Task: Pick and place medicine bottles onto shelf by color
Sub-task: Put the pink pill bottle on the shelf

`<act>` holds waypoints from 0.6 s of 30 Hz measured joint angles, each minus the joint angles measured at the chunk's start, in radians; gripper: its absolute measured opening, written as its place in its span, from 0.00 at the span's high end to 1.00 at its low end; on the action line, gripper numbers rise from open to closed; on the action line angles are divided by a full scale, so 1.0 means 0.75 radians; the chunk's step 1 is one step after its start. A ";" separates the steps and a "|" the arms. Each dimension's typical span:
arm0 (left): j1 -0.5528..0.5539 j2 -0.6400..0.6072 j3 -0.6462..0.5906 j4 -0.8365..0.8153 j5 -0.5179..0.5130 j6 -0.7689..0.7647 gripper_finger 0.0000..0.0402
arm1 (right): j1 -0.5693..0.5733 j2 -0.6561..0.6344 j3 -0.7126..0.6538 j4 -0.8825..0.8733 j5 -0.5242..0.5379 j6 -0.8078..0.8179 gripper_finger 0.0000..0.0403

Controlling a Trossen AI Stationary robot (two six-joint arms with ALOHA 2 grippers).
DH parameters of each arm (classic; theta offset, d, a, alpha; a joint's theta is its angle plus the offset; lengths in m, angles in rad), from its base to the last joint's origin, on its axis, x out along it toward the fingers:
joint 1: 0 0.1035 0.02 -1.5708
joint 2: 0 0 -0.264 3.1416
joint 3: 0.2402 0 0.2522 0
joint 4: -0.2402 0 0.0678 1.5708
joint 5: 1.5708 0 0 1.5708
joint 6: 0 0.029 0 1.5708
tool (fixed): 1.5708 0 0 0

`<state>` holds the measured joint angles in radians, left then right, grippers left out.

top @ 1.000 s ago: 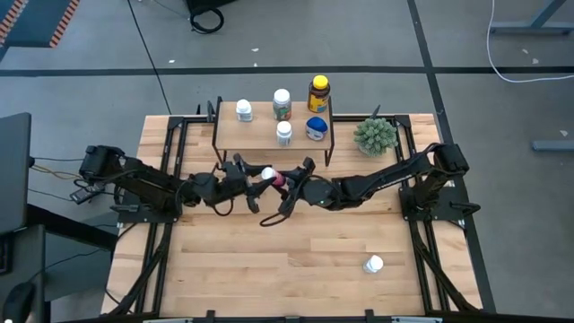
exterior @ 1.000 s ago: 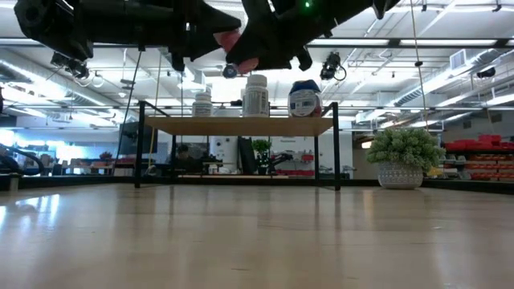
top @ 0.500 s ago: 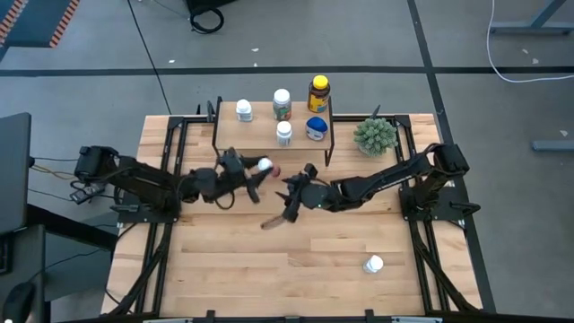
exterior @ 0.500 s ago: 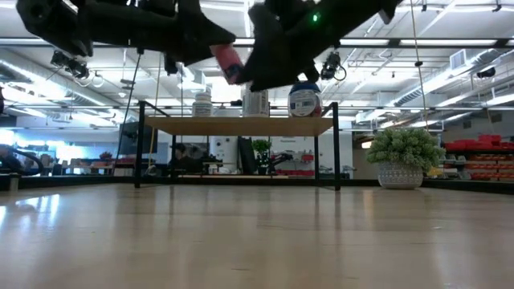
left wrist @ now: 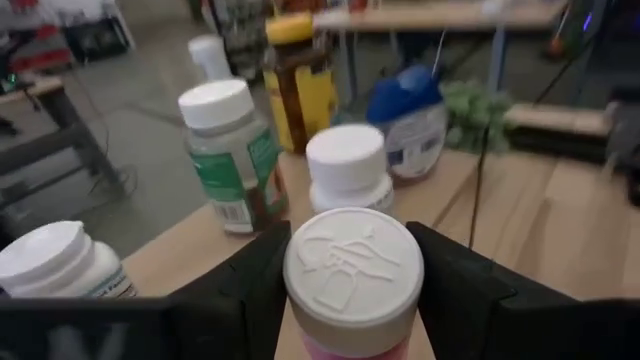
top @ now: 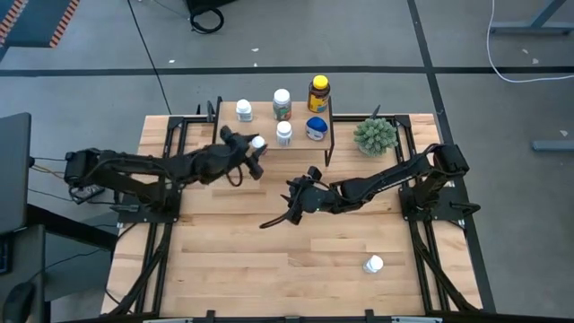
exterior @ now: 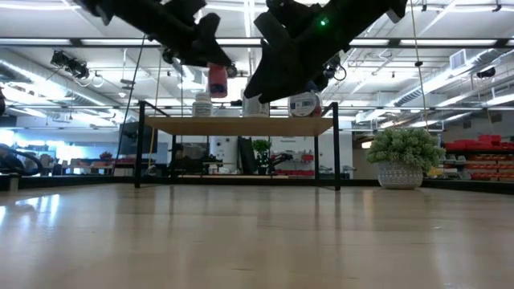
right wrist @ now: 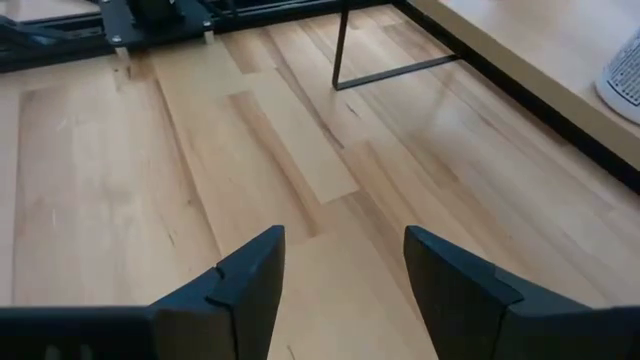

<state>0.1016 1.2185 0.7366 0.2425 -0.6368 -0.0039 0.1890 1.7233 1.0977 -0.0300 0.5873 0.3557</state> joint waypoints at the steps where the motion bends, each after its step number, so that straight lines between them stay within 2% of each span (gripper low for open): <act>1: 0.015 0.013 0.043 -0.074 0.003 -0.010 0.52 | 0.000 0.000 0.000 0.000 0.000 0.000 0.47; 4: 0.042 0.043 0.109 -0.124 0.021 -0.002 0.51 | -0.001 0.000 0.000 -0.001 0.001 0.000 0.47; 11: 0.131 0.053 0.098 -0.091 0.036 -0.013 0.56 | 0.006 0.000 0.002 -0.033 -0.023 0.011 0.47; 16: 0.222 0.053 0.070 -0.108 0.079 -0.038 0.51 | 0.006 0.000 0.002 -0.029 -0.026 0.002 0.47; 18: 0.258 0.052 0.058 -0.095 0.139 -0.071 0.50 | 0.005 0.000 0.002 -0.029 -0.025 0.003 0.47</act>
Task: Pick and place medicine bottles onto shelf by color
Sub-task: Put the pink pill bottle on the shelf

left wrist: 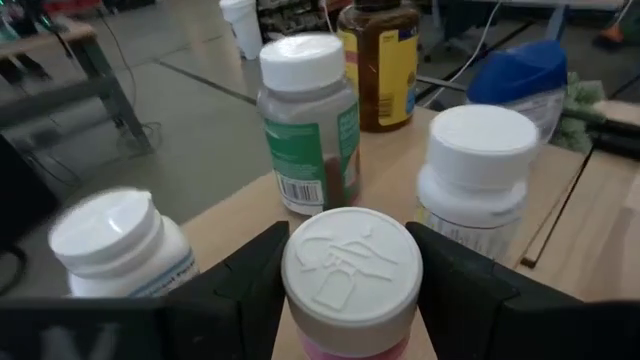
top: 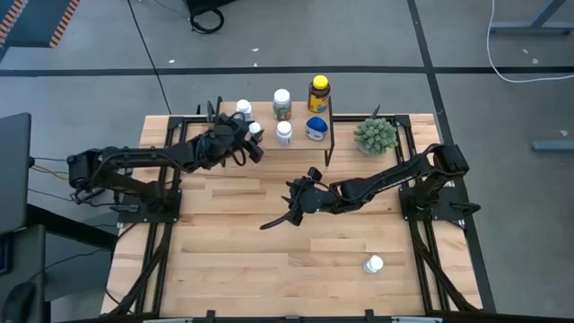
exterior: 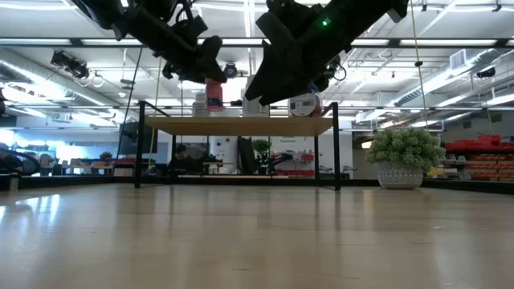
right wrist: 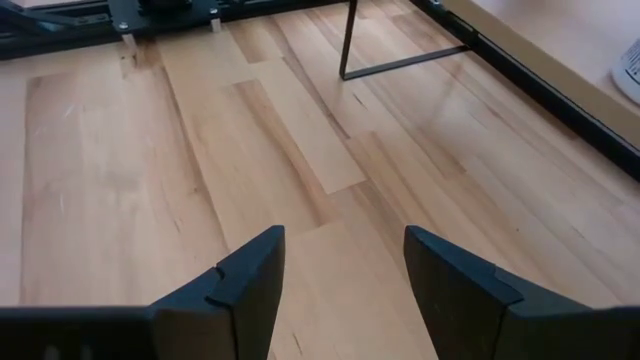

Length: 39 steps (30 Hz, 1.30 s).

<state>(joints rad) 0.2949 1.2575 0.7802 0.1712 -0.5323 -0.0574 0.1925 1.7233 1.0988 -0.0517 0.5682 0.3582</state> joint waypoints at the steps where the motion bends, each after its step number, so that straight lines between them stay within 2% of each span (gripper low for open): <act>1: 0.018 0.000 -0.003 0.000 0.036 -0.017 0.50 | 0.000 0.000 0.000 0.001 0.000 0.000 0.47; 3: 0.039 0.002 -0.004 0.001 0.083 -0.027 0.51 | 0.000 0.000 0.000 0.006 0.000 -0.002 0.47; 9: 0.046 0.036 -0.003 0.030 0.104 -0.025 0.54 | 0.000 0.000 0.000 0.011 0.001 -0.003 0.47; 17: 0.060 0.101 -0.003 0.032 0.113 -0.049 0.45 | 0.000 0.000 0.000 0.013 0.005 -0.003 0.47; 34: 0.064 0.106 0.014 0.068 0.113 0.007 0.43 | 0.000 0.000 0.000 0.012 0.005 -0.005 0.47; 39: 0.063 0.102 0.015 0.067 0.113 0.023 0.34 | 0.000 0.000 0.000 0.012 0.005 -0.031 0.47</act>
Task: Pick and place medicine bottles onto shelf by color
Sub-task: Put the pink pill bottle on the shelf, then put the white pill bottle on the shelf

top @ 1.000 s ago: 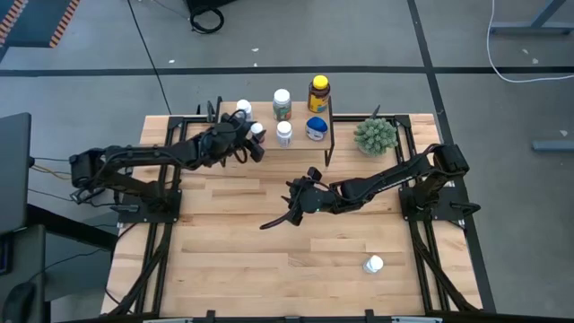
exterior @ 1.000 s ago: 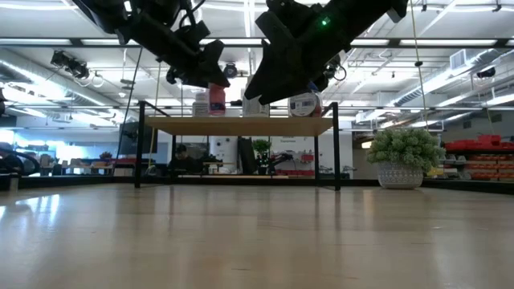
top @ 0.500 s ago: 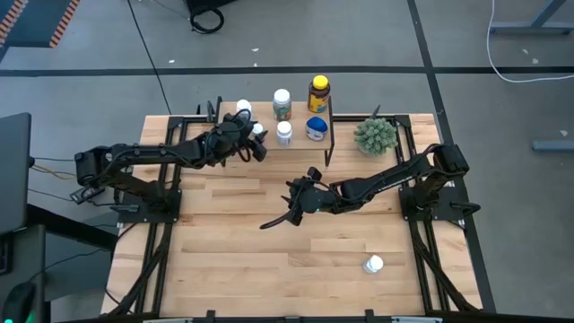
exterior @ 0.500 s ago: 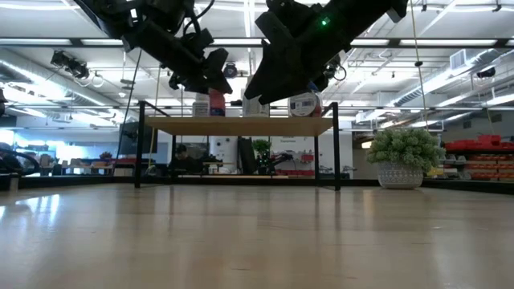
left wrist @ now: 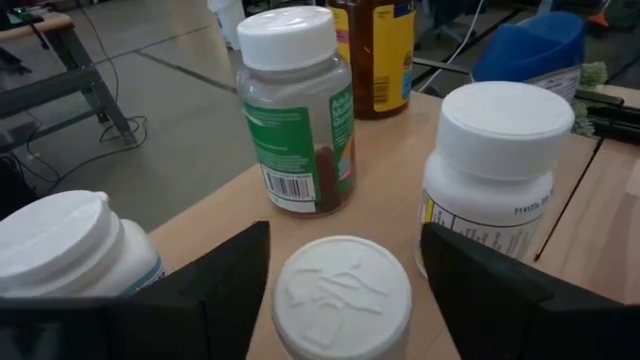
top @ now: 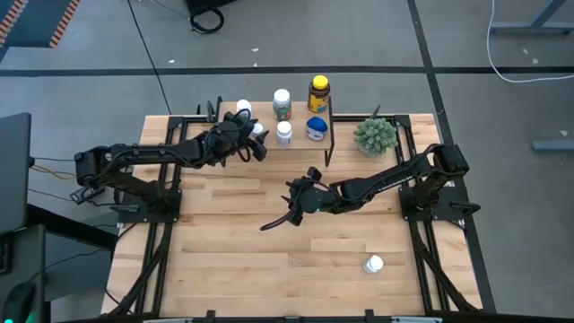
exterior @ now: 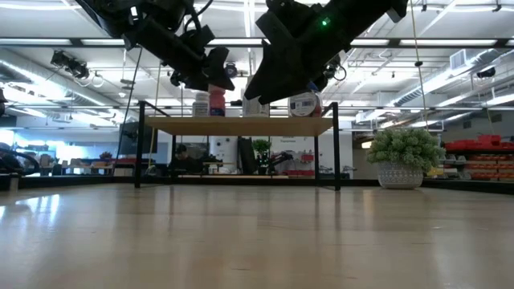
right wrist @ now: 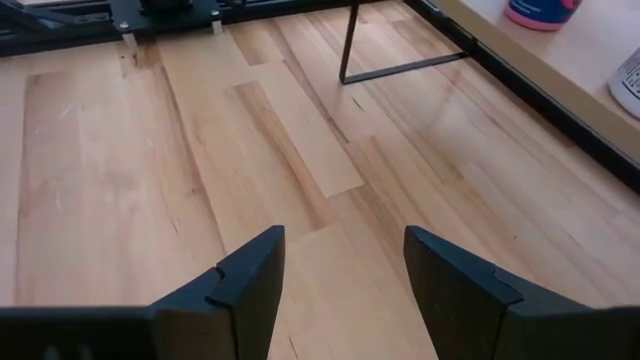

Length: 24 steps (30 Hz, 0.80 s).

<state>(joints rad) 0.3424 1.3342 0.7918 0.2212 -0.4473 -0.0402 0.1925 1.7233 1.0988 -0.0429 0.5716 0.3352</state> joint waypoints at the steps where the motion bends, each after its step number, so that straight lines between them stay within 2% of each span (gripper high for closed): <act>1: 0.000 0.000 0.000 0.000 0.000 0.000 0.32 | 0.000 0.000 0.000 0.000 0.000 -0.008 0.47; 8: 0.001 -0.045 0.000 0.001 0.000 0.001 0.18 | 0.001 0.000 0.000 -0.001 0.000 -0.016 0.47; 14: -0.020 -0.148 0.000 -0.021 -0.001 0.011 0.11 | 0.001 0.000 0.000 -0.004 -0.001 -0.011 0.47; 19: -0.114 -0.231 0.002 -0.092 0.000 0.017 0.09 | 0.013 0.000 0.000 -0.051 -0.019 0.114 0.47; 24: -0.265 -0.306 0.002 -0.191 0.000 0.043 0.09 | 0.058 -0.001 0.001 -0.198 -0.166 0.293 0.47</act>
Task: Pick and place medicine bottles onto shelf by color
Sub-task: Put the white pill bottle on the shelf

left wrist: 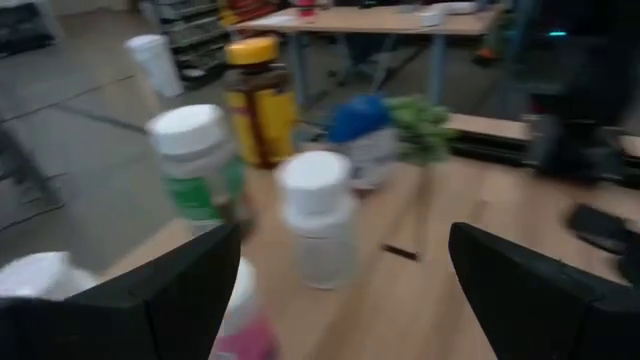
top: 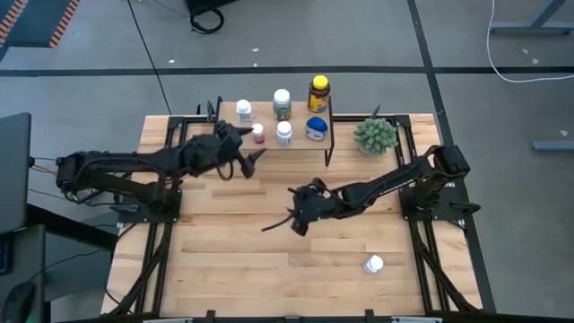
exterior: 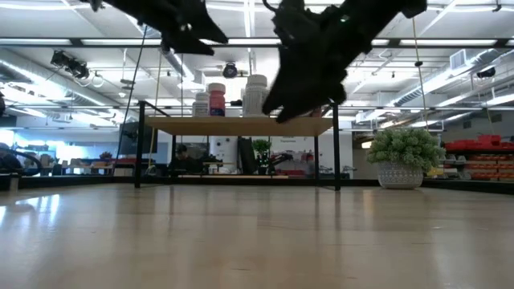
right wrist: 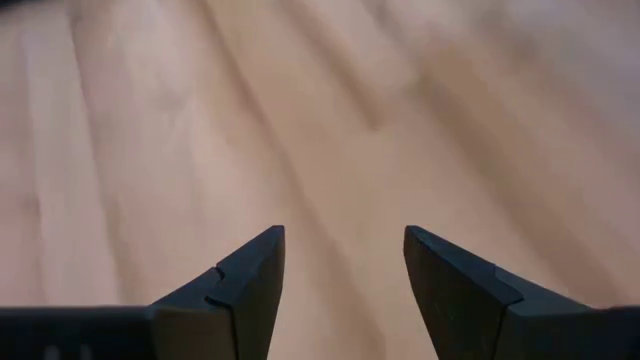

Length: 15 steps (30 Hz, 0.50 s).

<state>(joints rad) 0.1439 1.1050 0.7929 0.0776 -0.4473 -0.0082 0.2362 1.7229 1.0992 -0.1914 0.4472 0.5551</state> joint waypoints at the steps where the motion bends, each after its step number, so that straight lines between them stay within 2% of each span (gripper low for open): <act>1: -0.041 -0.012 0.000 -0.014 0.000 -0.007 0.10 | 0.011 0.000 0.000 -0.040 -0.027 0.038 0.47; 8: -0.335 -0.019 -0.038 0.019 0.000 -0.063 0.14 | 0.106 0.000 0.000 -0.335 -0.245 0.325 0.45; 11: -0.434 -0.010 -0.149 0.178 -0.003 -0.107 0.15 | 0.169 0.000 0.000 -0.447 -0.364 0.416 0.42; 15: -0.527 -0.008 -0.302 0.549 -0.008 -0.116 0.16 | 0.229 -0.014 0.014 -0.567 -0.561 0.487 0.36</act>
<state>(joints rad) -0.2514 1.0990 0.5668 0.4896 -0.4530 -0.0956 0.4083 1.7123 1.1094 -0.6170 0.0264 0.9202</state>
